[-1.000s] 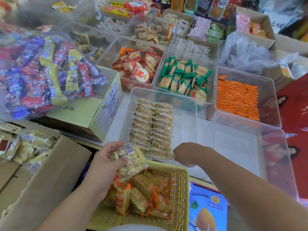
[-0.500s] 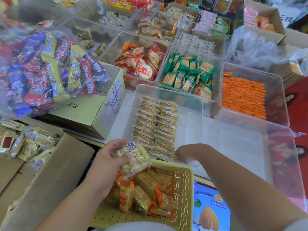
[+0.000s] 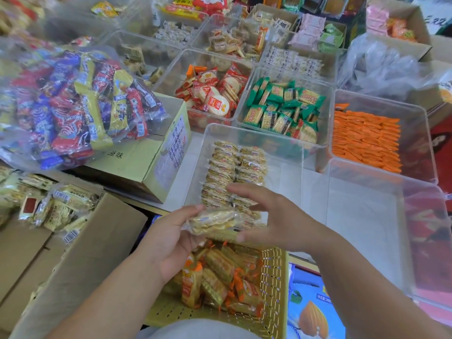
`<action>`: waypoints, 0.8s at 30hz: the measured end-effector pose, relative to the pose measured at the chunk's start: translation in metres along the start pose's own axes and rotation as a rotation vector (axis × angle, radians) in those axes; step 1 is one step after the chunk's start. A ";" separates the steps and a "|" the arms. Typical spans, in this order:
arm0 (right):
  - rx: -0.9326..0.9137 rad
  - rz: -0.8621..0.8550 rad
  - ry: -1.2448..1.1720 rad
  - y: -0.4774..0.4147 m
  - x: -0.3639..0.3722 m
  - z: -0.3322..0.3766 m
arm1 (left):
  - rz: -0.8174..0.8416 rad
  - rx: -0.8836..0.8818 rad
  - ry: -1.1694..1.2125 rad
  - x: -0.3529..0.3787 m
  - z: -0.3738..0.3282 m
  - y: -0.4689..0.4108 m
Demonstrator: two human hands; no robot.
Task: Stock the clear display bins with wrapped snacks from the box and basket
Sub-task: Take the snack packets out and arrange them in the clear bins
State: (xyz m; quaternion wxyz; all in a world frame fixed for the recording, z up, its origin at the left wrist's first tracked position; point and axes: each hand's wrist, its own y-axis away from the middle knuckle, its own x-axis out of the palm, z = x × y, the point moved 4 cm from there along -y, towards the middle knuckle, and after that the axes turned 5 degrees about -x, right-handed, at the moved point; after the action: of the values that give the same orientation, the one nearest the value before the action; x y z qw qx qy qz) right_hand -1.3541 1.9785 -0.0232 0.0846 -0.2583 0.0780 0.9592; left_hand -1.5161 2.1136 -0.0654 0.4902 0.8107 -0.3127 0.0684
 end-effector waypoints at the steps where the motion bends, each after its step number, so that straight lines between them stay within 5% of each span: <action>1: -0.058 -0.039 -0.053 0.003 0.005 0.006 | 0.002 -0.012 -0.018 0.004 0.002 0.000; 8: 0.155 -0.411 -0.490 0.018 0.020 -0.014 | 0.027 -0.080 -0.288 0.012 0.010 0.003; 15: 0.332 -0.434 -0.858 0.030 0.039 -0.031 | 0.032 0.053 -0.502 0.019 0.013 0.011; 20: 0.278 -0.566 -0.065 0.041 0.031 -0.017 | -0.041 0.039 -0.399 0.021 0.014 0.008; 24: 0.076 -0.322 0.284 0.037 0.052 0.007 | -0.075 0.031 -0.368 0.029 0.015 0.010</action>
State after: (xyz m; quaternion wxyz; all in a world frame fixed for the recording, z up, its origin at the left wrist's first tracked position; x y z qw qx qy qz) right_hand -1.4092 1.9505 -0.0394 0.2343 -0.3963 0.0830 0.8838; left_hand -1.5016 2.0848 -0.0537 0.4142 0.8281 -0.3658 -0.0946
